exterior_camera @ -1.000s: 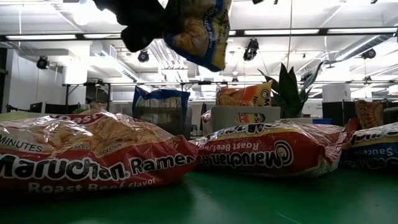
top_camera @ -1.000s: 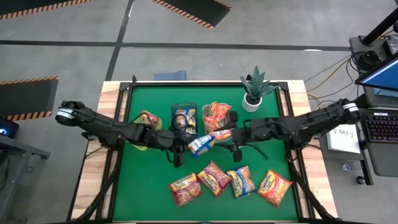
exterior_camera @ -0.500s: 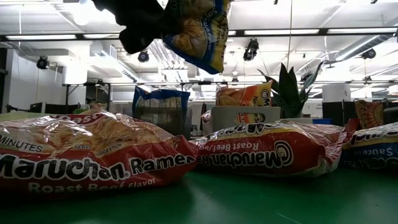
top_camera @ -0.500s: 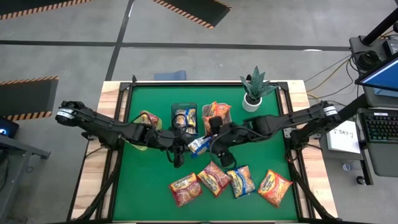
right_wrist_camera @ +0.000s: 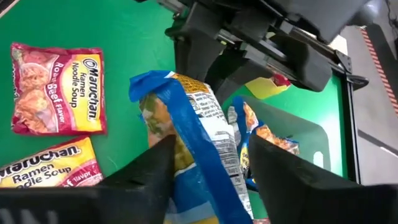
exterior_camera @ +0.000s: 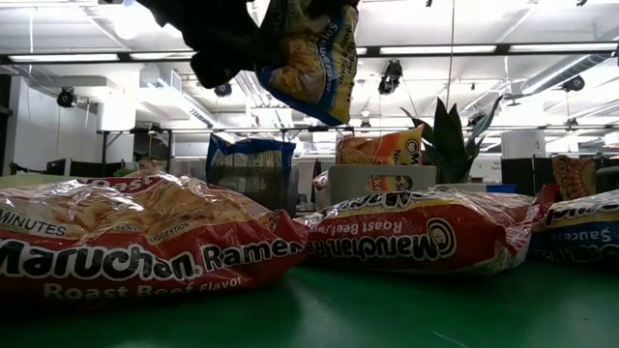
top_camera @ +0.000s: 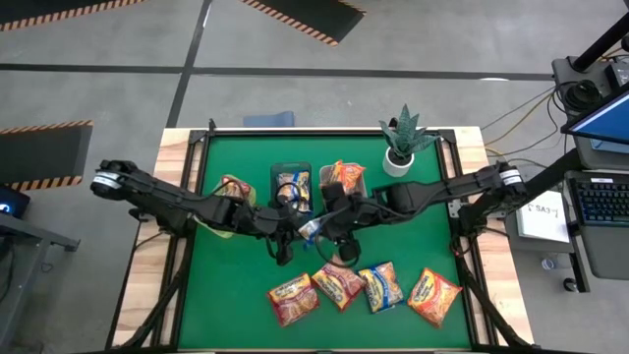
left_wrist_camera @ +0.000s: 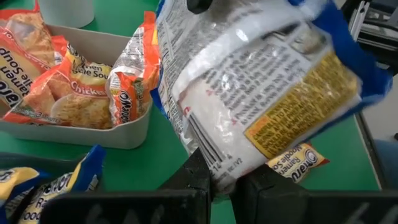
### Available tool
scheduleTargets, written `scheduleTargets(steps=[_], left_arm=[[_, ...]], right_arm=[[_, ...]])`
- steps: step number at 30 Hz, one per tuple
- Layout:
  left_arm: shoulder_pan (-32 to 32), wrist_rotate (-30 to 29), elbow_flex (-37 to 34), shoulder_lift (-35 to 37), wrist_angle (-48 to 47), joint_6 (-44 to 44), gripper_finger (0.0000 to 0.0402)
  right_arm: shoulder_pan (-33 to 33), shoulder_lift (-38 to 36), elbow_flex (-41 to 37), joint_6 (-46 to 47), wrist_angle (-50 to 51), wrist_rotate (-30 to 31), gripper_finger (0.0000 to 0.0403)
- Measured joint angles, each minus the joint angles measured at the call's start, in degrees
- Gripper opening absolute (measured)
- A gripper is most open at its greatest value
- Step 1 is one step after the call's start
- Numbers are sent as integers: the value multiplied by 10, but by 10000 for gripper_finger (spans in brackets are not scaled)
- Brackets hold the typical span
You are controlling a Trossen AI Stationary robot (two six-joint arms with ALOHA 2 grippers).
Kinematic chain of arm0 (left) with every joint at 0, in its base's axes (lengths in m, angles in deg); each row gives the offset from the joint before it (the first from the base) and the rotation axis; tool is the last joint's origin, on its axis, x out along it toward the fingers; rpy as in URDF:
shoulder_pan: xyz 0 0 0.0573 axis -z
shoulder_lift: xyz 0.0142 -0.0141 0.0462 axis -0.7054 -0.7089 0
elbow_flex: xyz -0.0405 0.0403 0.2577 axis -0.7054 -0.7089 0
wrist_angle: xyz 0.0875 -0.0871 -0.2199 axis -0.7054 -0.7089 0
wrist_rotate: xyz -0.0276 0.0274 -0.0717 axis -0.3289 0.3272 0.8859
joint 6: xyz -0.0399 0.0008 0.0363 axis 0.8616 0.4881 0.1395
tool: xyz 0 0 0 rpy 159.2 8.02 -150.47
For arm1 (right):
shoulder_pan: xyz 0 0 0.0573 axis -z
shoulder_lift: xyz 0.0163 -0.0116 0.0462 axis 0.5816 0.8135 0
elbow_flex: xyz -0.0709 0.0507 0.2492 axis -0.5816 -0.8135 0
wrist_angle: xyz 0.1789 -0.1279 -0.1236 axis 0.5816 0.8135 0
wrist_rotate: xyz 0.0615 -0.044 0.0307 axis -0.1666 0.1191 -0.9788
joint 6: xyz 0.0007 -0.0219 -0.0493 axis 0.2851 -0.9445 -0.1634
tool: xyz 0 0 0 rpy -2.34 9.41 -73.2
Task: Sort Maruchan noodles
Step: Put the blue noodle pack into the black bin
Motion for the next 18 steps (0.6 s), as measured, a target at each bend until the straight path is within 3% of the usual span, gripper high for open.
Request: scheduleTargets(steps=[8, 14, 18], left_arm=[[1, 2, 0, 0, 7, -26, 13], [1, 2, 0, 0, 12, -28, 16], [1, 1, 0, 2, 12, -35, 43]], right_arm=[[6, 0, -1, -9, 7, -28, 24], [6, -1, 5, -5, 8, -30, 11], [8, -1, 10, 1, 9, -30, 9]])
